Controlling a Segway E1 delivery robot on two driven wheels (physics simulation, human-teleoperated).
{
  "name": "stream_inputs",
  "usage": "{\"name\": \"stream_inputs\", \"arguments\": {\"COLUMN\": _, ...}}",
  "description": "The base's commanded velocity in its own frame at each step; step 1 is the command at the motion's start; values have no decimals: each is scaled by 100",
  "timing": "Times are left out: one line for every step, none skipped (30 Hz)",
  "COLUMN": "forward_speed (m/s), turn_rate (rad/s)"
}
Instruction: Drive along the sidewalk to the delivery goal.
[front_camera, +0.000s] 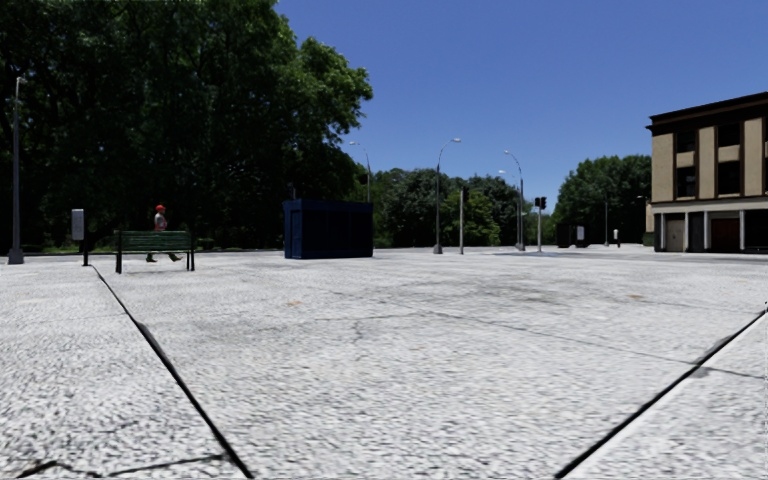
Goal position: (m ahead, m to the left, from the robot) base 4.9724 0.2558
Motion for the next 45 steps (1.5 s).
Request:
{"name": "stream_inputs", "arguments": {"forward_speed": 200, "turn_rate": 28}}
{"name": "stream_inputs", "arguments": {"forward_speed": 200, "turn_rate": 28}}
{"name": "stream_inputs", "arguments": {"forward_speed": 200, "turn_rate": 28}}
{"name": "stream_inputs", "arguments": {"forward_speed": 200, "turn_rate": 28}}
{"name": "stream_inputs", "arguments": {"forward_speed": 200, "turn_rate": 28}}
{"name": "stream_inputs", "arguments": {"forward_speed": 200, "turn_rate": 28}}
{"name": "stream_inputs", "arguments": {"forward_speed": 200, "turn_rate": 28}}
{"name": "stream_inputs", "arguments": {"forward_speed": 200, "turn_rate": 28}}
{"name": "stream_inputs", "arguments": {"forward_speed": 200, "turn_rate": 28}}
{"name": "stream_inputs", "arguments": {"forward_speed": 200, "turn_rate": 28}}
{"name": "stream_inputs", "arguments": {"forward_speed": 200, "turn_rate": 28}}
{"name": "stream_inputs", "arguments": {"forward_speed": 200, "turn_rate": 28}}
{"name": "stream_inputs", "arguments": {"forward_speed": 200, "turn_rate": 28}}
{"name": "stream_inputs", "arguments": {"forward_speed": 200, "turn_rate": 0}}
{"name": "stream_inputs", "arguments": {"forward_speed": 200, "turn_rate": 0}}
{"name": "stream_inputs", "arguments": {"forward_speed": 200, "turn_rate": 0}}
{"name": "stream_inputs", "arguments": {"forward_speed": 200, "turn_rate": 0}}
{"name": "stream_inputs", "arguments": {"forward_speed": 200, "turn_rate": 0}}
{"name": "stream_inputs", "arguments": {"forward_speed": 200, "turn_rate": 0}}
{"name": "stream_inputs", "arguments": {"forward_speed": 200, "turn_rate": 0}}
{"name": "stream_inputs", "arguments": {"forward_speed": 200, "turn_rate": 0}}
{"name": "stream_inputs", "arguments": {"forward_speed": 200, "turn_rate": 0}}
{"name": "stream_inputs", "arguments": {"forward_speed": 200, "turn_rate": 0}}
{"name": "stream_inputs", "arguments": {"forward_speed": 200, "turn_rate": 0}}
{"name": "stream_inputs", "arguments": {"forward_speed": 200, "turn_rate": 0}}
{"name": "stream_inputs", "arguments": {"forward_speed": 200, "turn_rate": 0}}
{"name": "stream_inputs", "arguments": {"forward_speed": 200, "turn_rate": 0}}
{"name": "stream_inputs", "arguments": {"forward_speed": 200, "turn_rate": 0}}
{"name": "stream_inputs", "arguments": {"forward_speed": 200, "turn_rate": 0}}
{"name": "stream_inputs", "arguments": {"forward_speed": 200, "turn_rate": 0}}
{"name": "stream_inputs", "arguments": {"forward_speed": 200, "turn_rate": 0}}
{"name": "stream_inputs", "arguments": {"forward_speed": 200, "turn_rate": 0}}
{"name": "stream_inputs", "arguments": {"forward_speed": 200, "turn_rate": 0}}
{"name": "stream_inputs", "arguments": {"forward_speed": 200, "turn_rate": 0}}
{"name": "stream_inputs", "arguments": {"forward_speed": 200, "turn_rate": 0}}
{"name": "stream_inputs", "arguments": {"forward_speed": 200, "turn_rate": 0}}
{"name": "stream_inputs", "arguments": {"forward_speed": 200, "turn_rate": 0}}
{"name": "stream_inputs", "arguments": {"forward_speed": 200, "turn_rate": 0}}
{"name": "stream_inputs", "arguments": {"forward_speed": 200, "turn_rate": 0}}
{"name": "stream_inputs", "arguments": {"forward_speed": 200, "turn_rate": 0}}
{"name": "stream_inputs", "arguments": {"forward_speed": 200, "turn_rate": 0}}
{"name": "stream_inputs", "arguments": {"forward_speed": 200, "turn_rate": 0}}
{"name": "stream_inputs", "arguments": {"forward_speed": 200, "turn_rate": 0}}
{"name": "stream_inputs", "arguments": {"forward_speed": 200, "turn_rate": 0}}
{"name": "stream_inputs", "arguments": {"forward_speed": 200, "turn_rate": 0}}
